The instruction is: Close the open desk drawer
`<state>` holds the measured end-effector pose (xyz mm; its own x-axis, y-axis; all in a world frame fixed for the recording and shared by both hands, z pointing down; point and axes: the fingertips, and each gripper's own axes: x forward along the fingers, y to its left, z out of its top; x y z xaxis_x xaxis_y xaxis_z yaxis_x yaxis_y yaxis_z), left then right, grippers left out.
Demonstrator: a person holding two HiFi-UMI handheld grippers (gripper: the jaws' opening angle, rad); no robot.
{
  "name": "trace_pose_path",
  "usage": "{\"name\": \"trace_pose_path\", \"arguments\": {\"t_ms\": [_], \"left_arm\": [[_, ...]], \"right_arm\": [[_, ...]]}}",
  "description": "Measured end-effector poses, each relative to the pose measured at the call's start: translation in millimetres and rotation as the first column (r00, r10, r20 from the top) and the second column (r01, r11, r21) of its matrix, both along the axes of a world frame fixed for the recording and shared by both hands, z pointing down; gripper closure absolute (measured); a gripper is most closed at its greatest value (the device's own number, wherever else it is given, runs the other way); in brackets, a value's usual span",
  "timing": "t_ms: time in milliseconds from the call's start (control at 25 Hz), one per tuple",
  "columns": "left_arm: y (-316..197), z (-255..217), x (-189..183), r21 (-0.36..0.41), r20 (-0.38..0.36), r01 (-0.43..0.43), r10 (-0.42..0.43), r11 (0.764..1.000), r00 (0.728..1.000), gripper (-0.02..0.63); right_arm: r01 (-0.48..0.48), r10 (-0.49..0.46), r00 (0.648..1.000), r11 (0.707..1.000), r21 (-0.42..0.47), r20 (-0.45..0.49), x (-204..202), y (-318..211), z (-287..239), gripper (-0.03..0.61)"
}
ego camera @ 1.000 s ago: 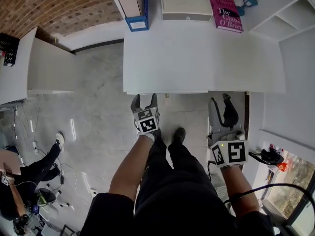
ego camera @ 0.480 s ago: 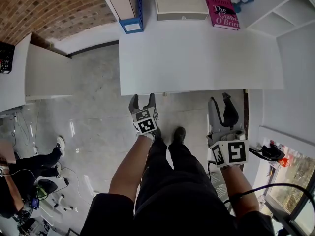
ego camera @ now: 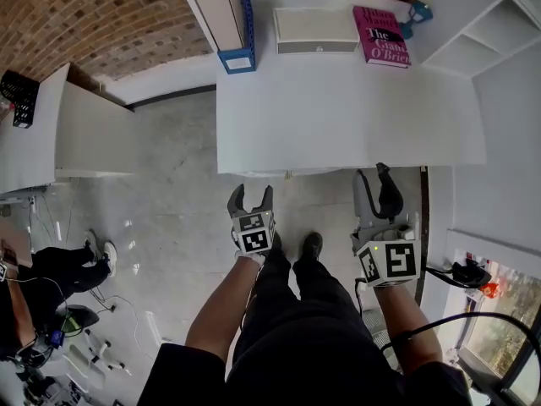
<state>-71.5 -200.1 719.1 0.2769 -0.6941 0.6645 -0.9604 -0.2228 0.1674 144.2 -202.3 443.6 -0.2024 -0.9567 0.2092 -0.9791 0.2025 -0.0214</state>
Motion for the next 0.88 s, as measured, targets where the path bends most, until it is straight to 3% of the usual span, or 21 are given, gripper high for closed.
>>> {"name": "trace_pose_path", "arguments": {"t_ms": [160,360,640,880], "left_arm": [[0.9,-49.4,1.2,0.092,-0.028,-0.043,0.046,0.995,0.999,0.313],[-16.0,-141.6,-0.8,0.272,-0.045,-0.067,0.082,0.960,0.996,0.313],[-27.1,-284.7,18.7,0.483,-0.065,-0.107,0.157,0.869,0.985,0.313],[-11.3,-376.3,35.4,0.604,-0.093,-0.117,0.215,0.788,0.972,0.314]], "right_arm": [[0.008,-0.009,1.000,0.999,0.037,0.009,-5.1,-1.4,-13.7,0.408],[0.020,-0.023,0.999,0.994,0.103,0.030,-14.7,-1.9,-40.9,0.410],[0.028,-0.037,0.999,0.976,0.214,0.037,-25.2,4.5,-100.1,0.414],[0.019,-0.031,0.999,0.959,0.282,0.041,-22.0,16.9,-144.3,0.416]]}}
